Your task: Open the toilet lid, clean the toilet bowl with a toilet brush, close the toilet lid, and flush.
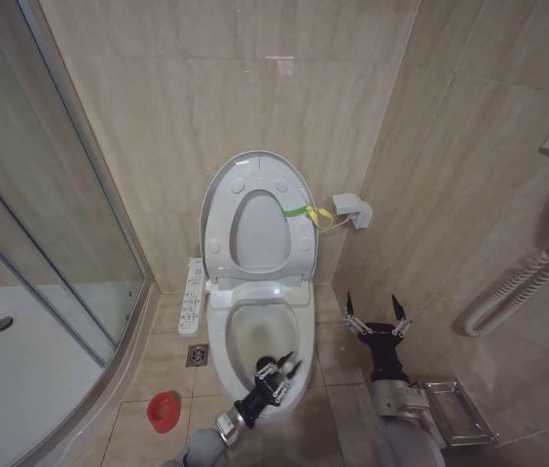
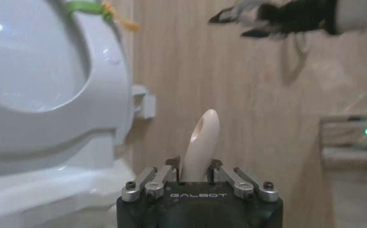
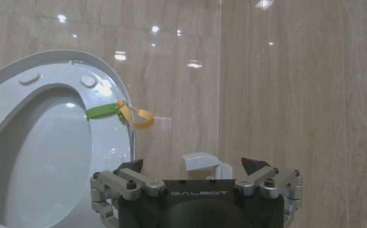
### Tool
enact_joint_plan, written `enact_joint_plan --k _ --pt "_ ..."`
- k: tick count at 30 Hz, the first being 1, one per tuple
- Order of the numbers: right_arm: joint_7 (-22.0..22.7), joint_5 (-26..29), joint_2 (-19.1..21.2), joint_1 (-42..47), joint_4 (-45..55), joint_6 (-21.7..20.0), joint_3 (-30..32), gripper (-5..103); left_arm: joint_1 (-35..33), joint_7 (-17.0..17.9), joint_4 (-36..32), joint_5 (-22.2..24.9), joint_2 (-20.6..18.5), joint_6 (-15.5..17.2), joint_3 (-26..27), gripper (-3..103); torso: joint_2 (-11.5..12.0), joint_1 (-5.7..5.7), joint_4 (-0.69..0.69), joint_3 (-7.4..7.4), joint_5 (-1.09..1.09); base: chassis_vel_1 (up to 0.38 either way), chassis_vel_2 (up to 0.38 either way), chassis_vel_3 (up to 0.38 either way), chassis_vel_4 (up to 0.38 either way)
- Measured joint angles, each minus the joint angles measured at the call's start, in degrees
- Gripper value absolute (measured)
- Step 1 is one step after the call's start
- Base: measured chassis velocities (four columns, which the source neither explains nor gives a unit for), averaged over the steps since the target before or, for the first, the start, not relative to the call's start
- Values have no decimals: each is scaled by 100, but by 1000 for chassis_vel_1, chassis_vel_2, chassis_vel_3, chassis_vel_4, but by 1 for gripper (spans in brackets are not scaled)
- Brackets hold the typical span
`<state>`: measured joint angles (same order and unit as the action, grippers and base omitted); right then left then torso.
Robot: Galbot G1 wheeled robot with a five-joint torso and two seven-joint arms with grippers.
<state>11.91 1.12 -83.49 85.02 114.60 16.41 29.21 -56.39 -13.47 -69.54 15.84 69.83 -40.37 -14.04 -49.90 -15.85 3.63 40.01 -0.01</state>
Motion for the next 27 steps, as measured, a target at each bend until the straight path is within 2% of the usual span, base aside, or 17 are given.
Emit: enact_joint_plan --k 9,14,22,27 --pt "0 0 0 0 0 0 0 100 -25 -31 132 118 -164 6 282 24 0 0 0 0 0 0 0 0 0" --pt "0 0 0 0 0 0 0 100 -18 -32 42 66 -47 1 214 24 0 0 -1 0 0 0 0 0 0" --pt "0 0 0 0 0 0 0 100 564 -21 39 108 137 70 -461 24 0 0 1 0 0 0 0 0 0" --pt "0 0 0 0 0 0 0 100 999 -65 122 219 190 79 -651 24 0 0 1 0 0 0 0 0 0"
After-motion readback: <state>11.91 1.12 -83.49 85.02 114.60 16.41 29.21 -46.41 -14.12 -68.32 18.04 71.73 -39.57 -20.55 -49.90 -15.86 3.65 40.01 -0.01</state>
